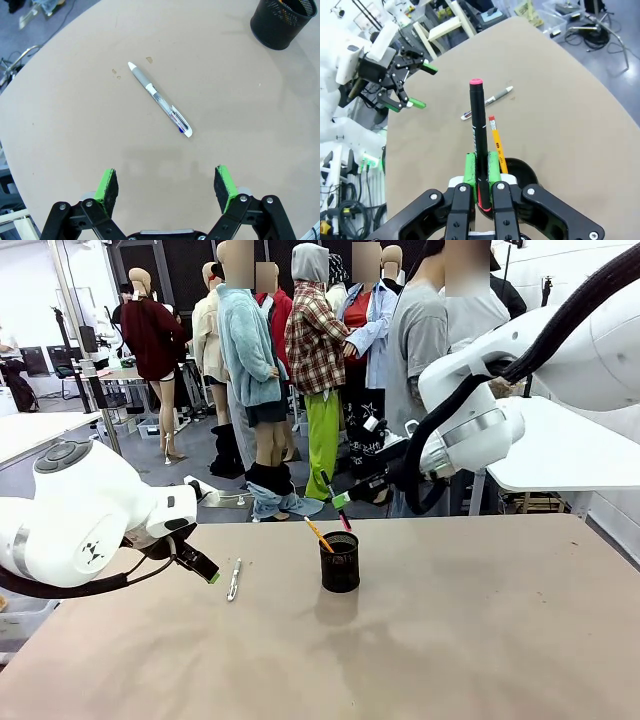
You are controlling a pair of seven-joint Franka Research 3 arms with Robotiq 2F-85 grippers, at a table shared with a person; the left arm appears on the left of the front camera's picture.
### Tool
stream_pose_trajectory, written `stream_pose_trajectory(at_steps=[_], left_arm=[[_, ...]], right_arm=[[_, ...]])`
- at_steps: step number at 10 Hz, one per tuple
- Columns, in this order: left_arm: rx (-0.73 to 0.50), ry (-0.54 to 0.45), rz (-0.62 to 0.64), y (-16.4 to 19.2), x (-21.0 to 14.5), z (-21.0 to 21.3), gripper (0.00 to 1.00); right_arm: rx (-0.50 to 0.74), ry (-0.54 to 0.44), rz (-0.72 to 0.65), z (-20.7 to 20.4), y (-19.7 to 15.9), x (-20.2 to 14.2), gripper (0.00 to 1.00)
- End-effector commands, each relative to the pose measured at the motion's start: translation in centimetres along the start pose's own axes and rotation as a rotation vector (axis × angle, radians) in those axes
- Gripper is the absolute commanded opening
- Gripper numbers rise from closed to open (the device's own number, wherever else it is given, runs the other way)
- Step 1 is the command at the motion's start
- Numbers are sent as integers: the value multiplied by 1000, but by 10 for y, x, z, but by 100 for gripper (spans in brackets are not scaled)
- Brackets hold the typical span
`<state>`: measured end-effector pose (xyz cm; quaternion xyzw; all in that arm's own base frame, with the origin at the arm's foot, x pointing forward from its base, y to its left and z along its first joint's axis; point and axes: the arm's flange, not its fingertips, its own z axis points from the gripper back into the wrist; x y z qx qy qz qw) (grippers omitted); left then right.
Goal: Place the pens into the pen holder.
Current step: Pick up a writing instrument from the table and place it into the Pen holder.
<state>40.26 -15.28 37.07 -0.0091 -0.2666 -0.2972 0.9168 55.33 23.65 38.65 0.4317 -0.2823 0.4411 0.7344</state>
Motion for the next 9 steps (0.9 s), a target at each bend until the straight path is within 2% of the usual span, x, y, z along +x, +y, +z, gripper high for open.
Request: stream_pose_trajectory(at_steps=[1,4,9], left_arm=[[0,-2,5,2,-1,1,100],[0,-2,5,2,-1,1,100],[0,-2,5,2,-1,1,100]], right_arm=[[-12,-10,39,-16,-7,-2,0],[18,-23,58,-32,-13,-14,0],[22,-31,109,-36,-23,-35,0]])
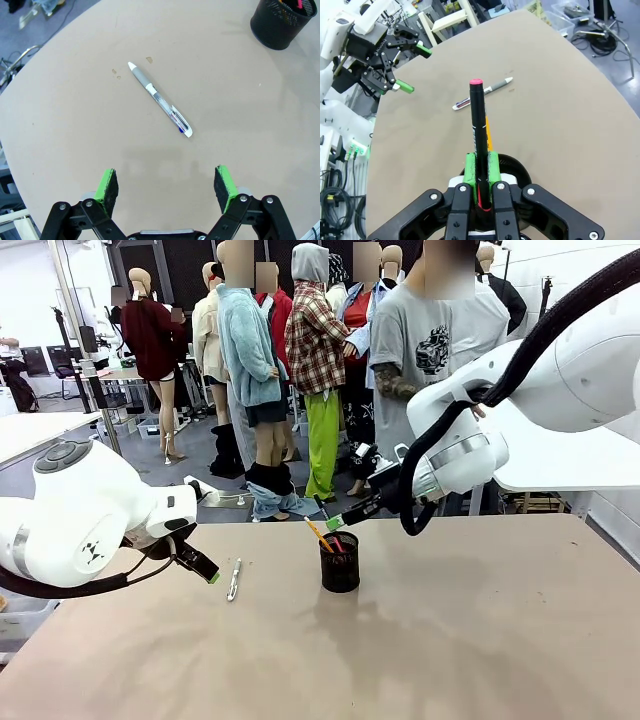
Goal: Place the pens into the pen holder.
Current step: Pick up a writing instrument from the table and place it into the Pen holder.
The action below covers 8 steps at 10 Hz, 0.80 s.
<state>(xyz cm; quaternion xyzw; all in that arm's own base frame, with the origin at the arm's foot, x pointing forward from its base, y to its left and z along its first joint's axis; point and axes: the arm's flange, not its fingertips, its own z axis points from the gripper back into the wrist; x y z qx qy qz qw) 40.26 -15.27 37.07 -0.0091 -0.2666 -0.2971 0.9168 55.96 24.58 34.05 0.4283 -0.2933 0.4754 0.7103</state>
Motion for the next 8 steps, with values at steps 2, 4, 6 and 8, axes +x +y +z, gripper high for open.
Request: stream_pose_trajectory(at_steps=[2,4,6,8], left_arm=[[0,-2,5,2,-1,1,100],[0,-2,5,2,-1,1,100],[0,-2,5,2,-1,1,100],[0,-2,5,2,-1,1,100]], right_arm=[[-3,-18,35,-8,-2,-10,16],[-2,-24,41,-4,-1,-9,55],[-17,-34,47,2,0,-6,55],[-101,8,34,26,5,0,55]])
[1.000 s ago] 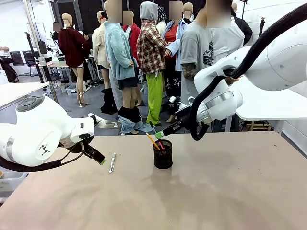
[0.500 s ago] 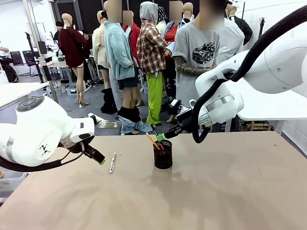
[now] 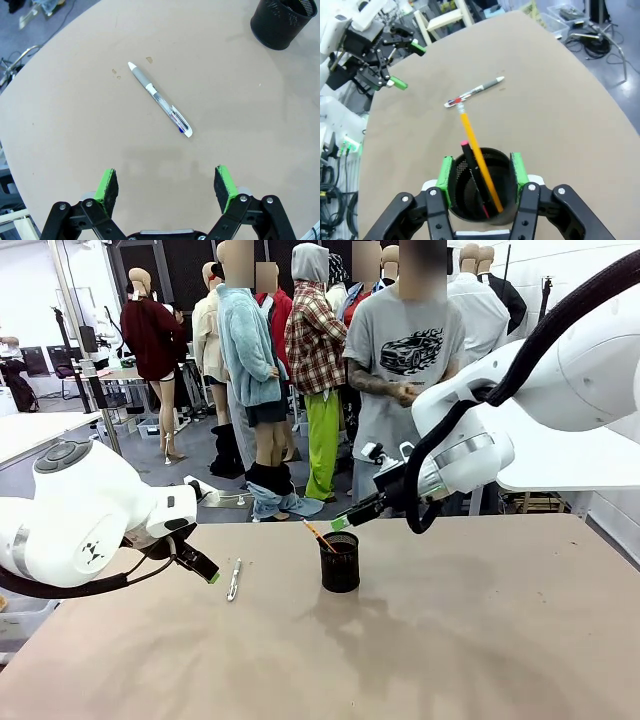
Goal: Place the pens into the pen holder.
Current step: Pick up a writing instrument from the table and place it into the Pen holder.
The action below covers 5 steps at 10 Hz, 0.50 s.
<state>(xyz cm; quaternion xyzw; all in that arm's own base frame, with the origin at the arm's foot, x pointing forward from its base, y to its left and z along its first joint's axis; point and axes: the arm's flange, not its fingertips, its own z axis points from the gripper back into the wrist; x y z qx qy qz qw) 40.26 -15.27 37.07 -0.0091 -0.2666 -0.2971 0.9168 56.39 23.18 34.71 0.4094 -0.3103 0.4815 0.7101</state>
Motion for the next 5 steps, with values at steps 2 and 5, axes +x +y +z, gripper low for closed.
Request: stream_pose_trajectory(at_steps=[2,5], left_arm=[[0,-2,5,2,-1,1,100],[0,-2,5,2,-1,1,100]], right_arm=[[-235,116,-54,58,15,15,61],[-423,265,-204,111,18,30,100]])
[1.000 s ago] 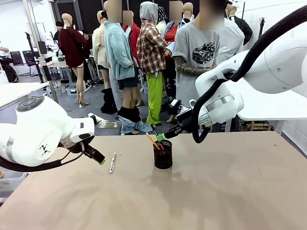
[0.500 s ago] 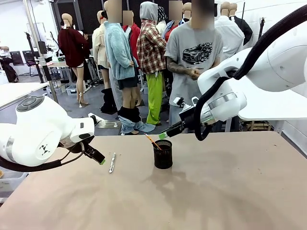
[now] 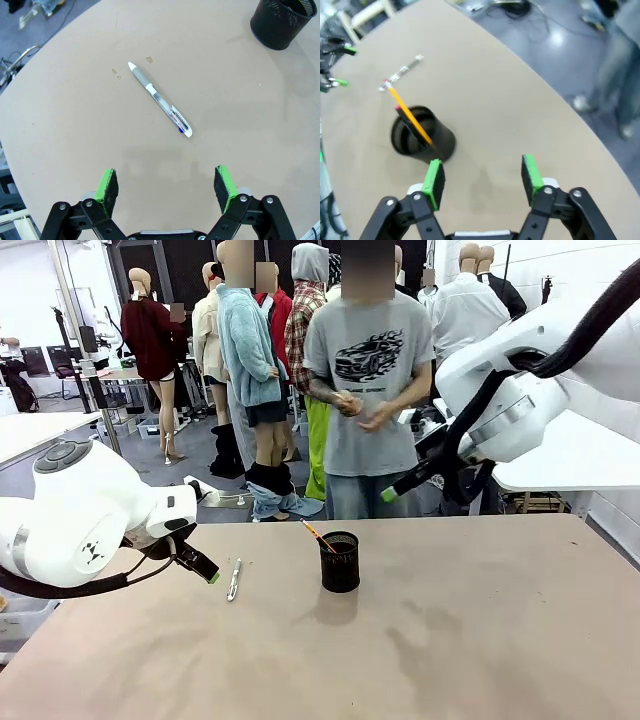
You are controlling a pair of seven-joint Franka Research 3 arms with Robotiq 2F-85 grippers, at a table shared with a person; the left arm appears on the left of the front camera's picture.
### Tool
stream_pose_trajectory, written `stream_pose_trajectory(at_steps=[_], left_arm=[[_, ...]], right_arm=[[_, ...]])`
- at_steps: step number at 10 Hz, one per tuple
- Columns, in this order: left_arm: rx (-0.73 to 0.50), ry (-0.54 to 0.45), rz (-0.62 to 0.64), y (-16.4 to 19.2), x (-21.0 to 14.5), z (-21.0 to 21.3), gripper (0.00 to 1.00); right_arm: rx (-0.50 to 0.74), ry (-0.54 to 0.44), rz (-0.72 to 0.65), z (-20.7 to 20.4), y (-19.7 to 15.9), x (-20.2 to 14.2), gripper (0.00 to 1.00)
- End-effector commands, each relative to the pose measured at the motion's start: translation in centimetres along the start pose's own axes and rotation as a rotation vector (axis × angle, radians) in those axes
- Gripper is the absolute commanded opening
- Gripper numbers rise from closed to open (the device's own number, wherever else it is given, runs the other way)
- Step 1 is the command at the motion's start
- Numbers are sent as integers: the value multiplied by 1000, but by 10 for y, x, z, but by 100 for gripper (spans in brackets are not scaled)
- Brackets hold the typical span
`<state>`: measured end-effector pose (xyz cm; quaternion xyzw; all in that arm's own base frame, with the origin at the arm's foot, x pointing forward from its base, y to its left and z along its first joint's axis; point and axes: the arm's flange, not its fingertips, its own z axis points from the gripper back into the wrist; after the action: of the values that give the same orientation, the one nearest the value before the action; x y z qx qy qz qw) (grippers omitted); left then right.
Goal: Place the pens into the pen holder.
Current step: Pick up a writing instrument from the table and place it into the Pen holder.
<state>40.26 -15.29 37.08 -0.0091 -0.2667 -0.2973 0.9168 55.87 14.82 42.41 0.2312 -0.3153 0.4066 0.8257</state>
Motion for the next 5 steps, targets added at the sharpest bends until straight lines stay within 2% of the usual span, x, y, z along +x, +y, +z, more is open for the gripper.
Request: stream_pose_trajectory(at_steps=[1,4,5], left_arm=[[0,-1,5,2,-1,1,100],[0,-1,5,2,-1,1,100],[0,-1,5,2,-1,1,100]], right_arm=[[-80,160,-135,20,0,3,100],[-267,408,-279,55,-18,-3,100],[-289,486,-313,57,-22,-9,100]])
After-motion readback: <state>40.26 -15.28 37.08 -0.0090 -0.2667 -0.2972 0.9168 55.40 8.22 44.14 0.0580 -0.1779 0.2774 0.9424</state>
